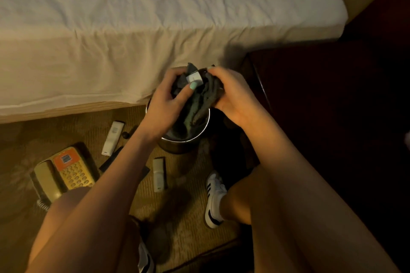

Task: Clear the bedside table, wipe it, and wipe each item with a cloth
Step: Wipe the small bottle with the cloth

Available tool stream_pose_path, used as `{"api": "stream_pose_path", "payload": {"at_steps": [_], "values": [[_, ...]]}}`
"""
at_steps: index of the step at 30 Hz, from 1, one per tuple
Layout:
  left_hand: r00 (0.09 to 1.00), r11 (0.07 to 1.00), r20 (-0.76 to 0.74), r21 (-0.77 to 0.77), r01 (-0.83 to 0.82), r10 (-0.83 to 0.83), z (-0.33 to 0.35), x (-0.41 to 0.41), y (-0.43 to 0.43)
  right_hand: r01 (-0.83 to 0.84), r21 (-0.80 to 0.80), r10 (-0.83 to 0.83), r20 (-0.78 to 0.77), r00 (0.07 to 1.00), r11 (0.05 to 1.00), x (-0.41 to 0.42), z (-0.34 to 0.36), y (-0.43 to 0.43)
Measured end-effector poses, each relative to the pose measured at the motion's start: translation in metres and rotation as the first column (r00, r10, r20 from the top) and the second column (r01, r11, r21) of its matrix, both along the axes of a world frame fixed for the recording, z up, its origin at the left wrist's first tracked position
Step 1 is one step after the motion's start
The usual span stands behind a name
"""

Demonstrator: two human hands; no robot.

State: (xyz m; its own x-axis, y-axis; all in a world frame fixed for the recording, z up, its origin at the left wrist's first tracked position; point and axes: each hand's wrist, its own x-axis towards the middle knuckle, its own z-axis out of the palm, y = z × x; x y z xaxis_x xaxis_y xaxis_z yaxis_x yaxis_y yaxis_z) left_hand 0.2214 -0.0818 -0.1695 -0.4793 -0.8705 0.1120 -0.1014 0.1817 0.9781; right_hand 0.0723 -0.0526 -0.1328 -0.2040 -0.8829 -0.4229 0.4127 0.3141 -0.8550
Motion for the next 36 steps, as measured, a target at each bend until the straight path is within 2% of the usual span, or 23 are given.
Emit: {"api": "stream_pose_path", "payload": {"at_steps": [3,6,11,16,21,24,28,31,36], "values": [[0.997,0.994,-0.045,0.082,0.068,-0.065,0.002,-0.015,0.012,0.114,-0.027,-0.116,-0.078,0.990,0.993,-0.009,0.000,0.023],[0.989,0.966,-0.123,0.234,0.113,-0.086,0.006,-0.032,0.030,0.183,-0.009,-0.183,-0.119,0.976,0.983,-0.022,0.011,0.048],[0.959,0.874,-0.245,0.423,0.237,-0.142,0.025,-0.069,0.064,0.183,0.042,-0.172,-0.196,0.965,0.982,-0.065,0.050,0.096],[0.952,0.862,-0.235,0.421,0.283,-0.197,0.048,-0.107,0.113,0.183,0.089,-0.146,-0.323,0.935,0.979,-0.111,0.084,0.154],[0.922,0.849,-0.228,0.367,0.380,-0.314,0.086,-0.139,0.147,0.317,0.061,-0.259,-0.442,0.859,0.946,-0.159,0.115,0.222],[0.895,0.816,-0.239,0.370,0.443,-0.378,0.107,-0.155,0.164,0.386,0.023,-0.309,-0.558,0.770,0.922,-0.185,0.130,0.266],[0.876,0.807,-0.202,0.341,0.482,-0.438,0.124,-0.173,0.187,0.384,0.037,-0.226,-0.755,0.616,0.923,-0.216,0.139,0.325],[0.866,0.801,-0.188,0.328,0.501,-0.464,0.125,-0.185,0.206,0.439,0.071,-0.161,-0.869,0.467,0.895,-0.237,0.135,0.370],[0.831,0.737,-0.125,0.404,0.542,-0.542,0.108,-0.202,0.225,0.496,0.122,-0.095,-0.916,0.390,0.860,-0.260,0.108,0.415]]}}
